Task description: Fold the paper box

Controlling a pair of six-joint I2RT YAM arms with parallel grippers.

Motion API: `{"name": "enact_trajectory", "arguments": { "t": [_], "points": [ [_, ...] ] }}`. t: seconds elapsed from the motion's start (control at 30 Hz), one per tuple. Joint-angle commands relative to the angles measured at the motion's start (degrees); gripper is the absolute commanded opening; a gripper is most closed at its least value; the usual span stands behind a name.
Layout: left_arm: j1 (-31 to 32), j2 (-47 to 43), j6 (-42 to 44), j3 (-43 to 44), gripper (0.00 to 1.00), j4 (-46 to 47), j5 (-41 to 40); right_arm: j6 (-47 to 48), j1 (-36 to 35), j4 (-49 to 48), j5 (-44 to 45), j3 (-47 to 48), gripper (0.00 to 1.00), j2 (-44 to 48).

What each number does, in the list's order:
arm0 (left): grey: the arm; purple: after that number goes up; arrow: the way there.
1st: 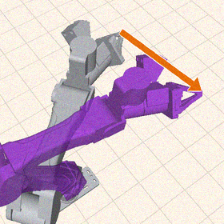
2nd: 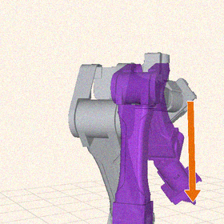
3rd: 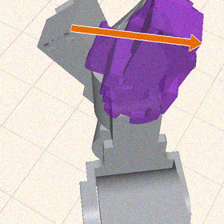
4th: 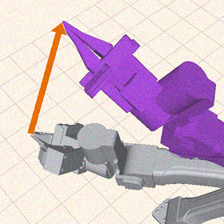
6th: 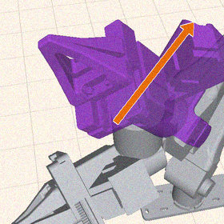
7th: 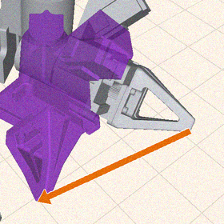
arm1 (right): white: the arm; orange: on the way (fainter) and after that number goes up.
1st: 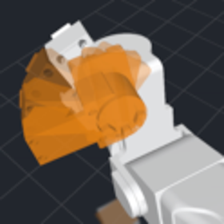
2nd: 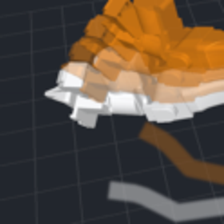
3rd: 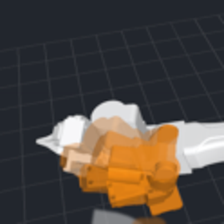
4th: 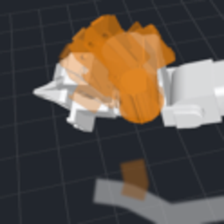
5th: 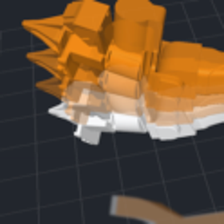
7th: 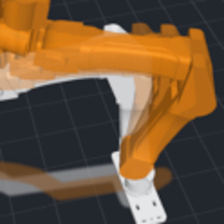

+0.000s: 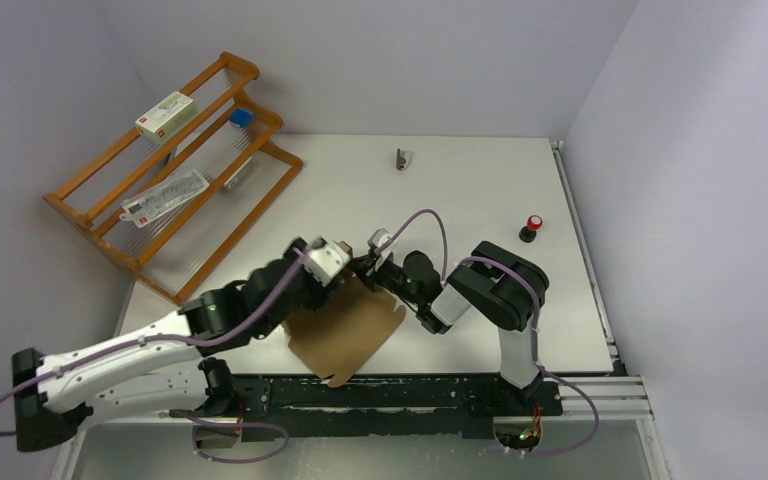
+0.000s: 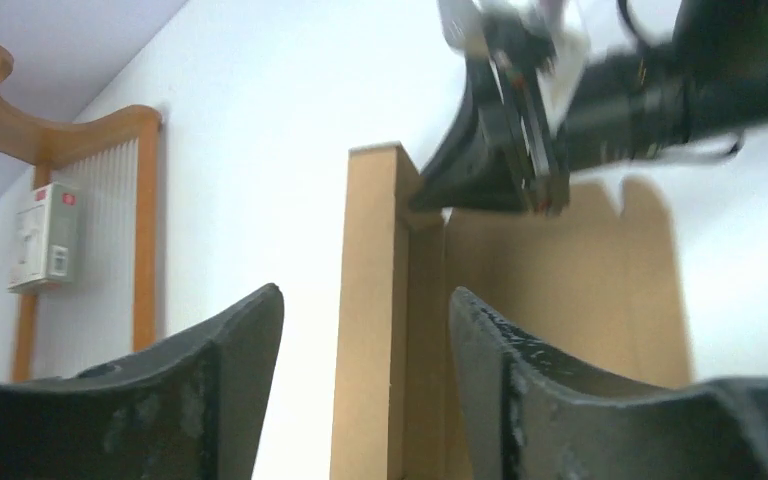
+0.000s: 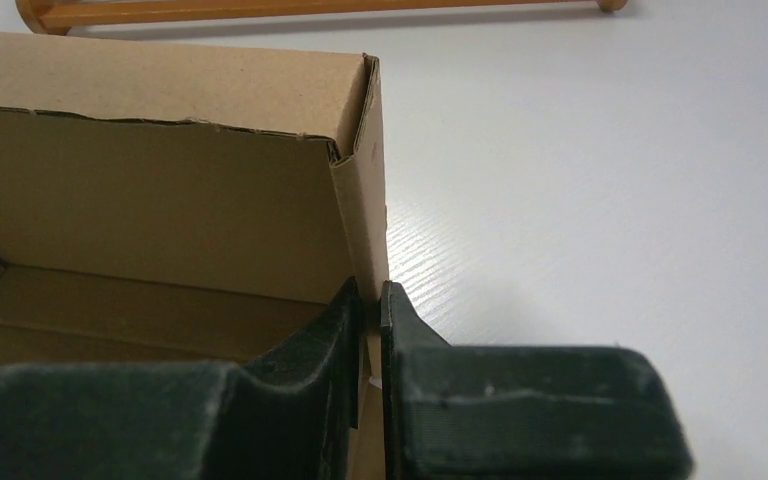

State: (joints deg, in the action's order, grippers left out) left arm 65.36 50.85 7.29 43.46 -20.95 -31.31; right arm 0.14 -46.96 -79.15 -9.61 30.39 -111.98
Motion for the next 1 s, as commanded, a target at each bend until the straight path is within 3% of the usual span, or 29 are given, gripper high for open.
{"name": "enact_trajectory", "arguments": {
  "t": [0.0,0.17,0.5,0.67,0.97],
  "points": [
    [-5.9,-5.2,-5.4,-0.8,0.71,11.0,9.8,2.0,-0.5,-2.5,-0.8,-0.3,0.03,0.2],
    [-15.2,-0.2,-11.7,0.8,0.79,13.9,12.9,2.9,-0.9,-1.1,-1.2,-0.3,0.03,1.0],
    [-35.1,12.7,-24.6,1.4,0.82,19.2,42.8,3.7,-1.5,1.1,-0.6,0.3,0.04,1.5],
    [-38.3,16.0,-26.5,0.7,0.75,19.8,51.0,4.2,-1.8,2.0,-0.2,1.1,0.04,1.2],
    [-39.4,21.6,-28.7,0.3,0.73,19.9,57.9,3.7,-2.2,1.0,2.2,1.4,0.04,0.7]
  ]
}}
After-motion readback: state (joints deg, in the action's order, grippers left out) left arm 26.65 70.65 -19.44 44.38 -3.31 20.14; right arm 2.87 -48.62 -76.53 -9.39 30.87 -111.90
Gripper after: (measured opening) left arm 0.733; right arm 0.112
